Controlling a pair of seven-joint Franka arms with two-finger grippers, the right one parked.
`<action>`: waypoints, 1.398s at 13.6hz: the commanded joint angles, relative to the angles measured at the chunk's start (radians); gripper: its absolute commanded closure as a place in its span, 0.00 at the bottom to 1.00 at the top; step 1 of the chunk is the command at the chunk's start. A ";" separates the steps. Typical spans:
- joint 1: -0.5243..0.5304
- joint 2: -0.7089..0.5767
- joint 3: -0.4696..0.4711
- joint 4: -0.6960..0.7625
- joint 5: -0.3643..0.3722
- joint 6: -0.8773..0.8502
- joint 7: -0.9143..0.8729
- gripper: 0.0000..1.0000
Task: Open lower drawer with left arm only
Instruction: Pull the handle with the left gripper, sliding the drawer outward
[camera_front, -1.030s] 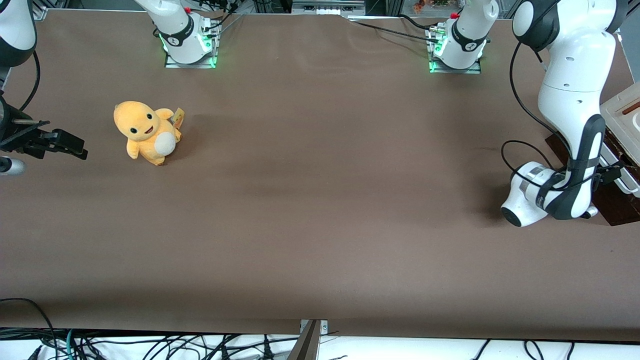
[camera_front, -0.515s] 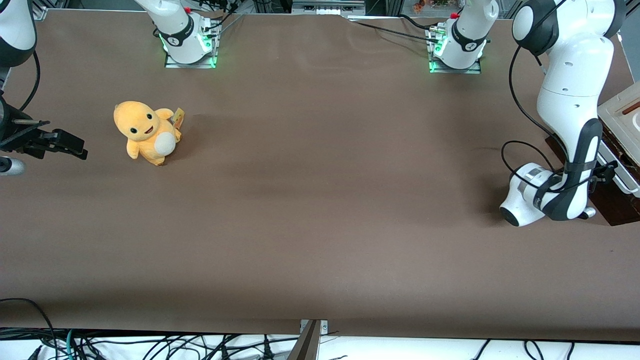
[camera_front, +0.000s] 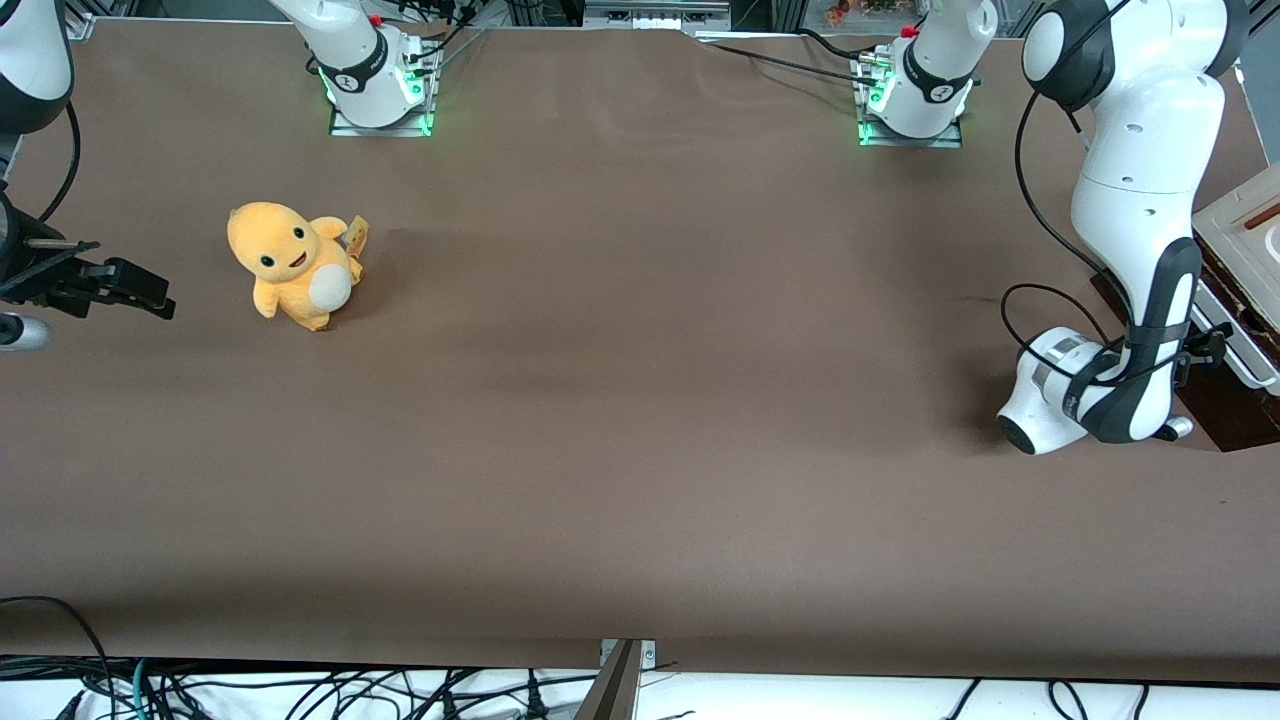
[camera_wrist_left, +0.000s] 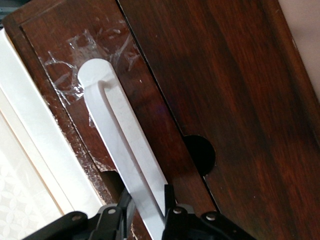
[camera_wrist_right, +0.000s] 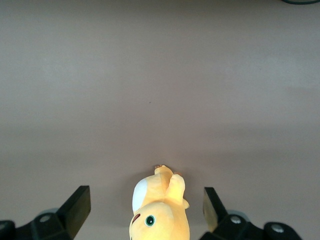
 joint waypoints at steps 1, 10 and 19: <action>-0.027 0.016 -0.002 0.020 0.009 -0.006 0.037 0.83; -0.055 0.014 -0.010 0.022 -0.016 -0.011 0.034 0.84; -0.109 0.016 -0.010 0.057 -0.083 -0.020 0.032 0.84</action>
